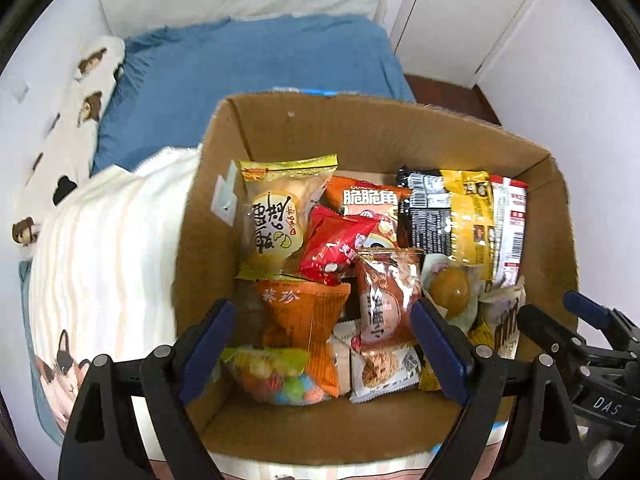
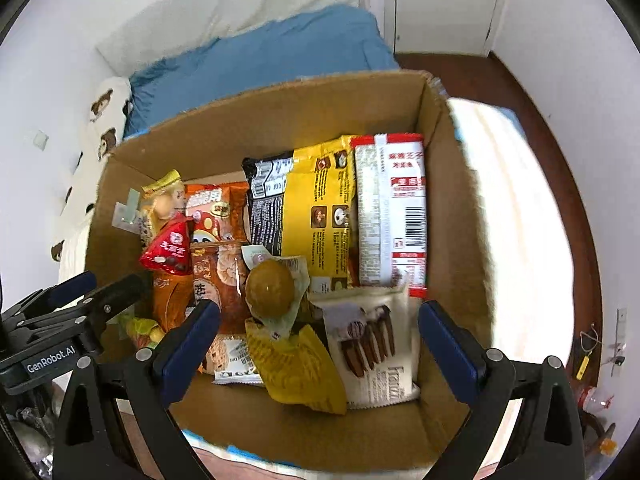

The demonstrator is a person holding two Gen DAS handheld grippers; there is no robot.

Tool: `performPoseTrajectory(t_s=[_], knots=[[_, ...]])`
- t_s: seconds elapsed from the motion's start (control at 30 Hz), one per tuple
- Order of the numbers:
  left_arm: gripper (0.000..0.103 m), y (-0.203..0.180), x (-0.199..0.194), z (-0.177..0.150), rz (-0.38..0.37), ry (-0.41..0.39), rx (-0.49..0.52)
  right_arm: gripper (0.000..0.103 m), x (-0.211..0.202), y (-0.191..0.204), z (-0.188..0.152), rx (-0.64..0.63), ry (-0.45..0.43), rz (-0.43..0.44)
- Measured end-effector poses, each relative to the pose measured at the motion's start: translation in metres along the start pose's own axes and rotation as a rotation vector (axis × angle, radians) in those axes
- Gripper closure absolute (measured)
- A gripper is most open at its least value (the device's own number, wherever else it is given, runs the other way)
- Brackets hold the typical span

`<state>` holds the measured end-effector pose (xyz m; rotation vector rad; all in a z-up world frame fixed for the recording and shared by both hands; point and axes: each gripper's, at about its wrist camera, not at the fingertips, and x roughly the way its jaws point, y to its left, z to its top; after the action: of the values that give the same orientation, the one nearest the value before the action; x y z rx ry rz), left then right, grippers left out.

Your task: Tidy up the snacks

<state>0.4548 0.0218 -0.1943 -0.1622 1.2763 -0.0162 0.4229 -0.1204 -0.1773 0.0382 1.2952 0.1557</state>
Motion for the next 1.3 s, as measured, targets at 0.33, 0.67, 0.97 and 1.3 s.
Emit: performPoseTrajectory(t_s=[0.33, 0.67, 0.97, 1.3], knots=[[0.0, -0.007, -0.058, -0.045, 0.059, -0.167, 0.032, 0.0, -0.07, 0.008, -0.054, -0.031, -0.172, -0.029], [0.0, -0.011, -0.126, -0.093, 0.073, -0.308, 0.023, 0.0, -0.145, 0.01, -0.103, -0.049, -0.299, 0.0], [0.0, -0.024, -0.184, -0.145, 0.074, -0.416, 0.032, 0.0, -0.212, 0.012, -0.16, -0.07, -0.391, 0.046], [0.0, -0.032, -0.232, -0.2, 0.097, -0.498, 0.046, 0.0, -0.283, 0.014, -0.228, -0.1, -0.51, 0.027]])
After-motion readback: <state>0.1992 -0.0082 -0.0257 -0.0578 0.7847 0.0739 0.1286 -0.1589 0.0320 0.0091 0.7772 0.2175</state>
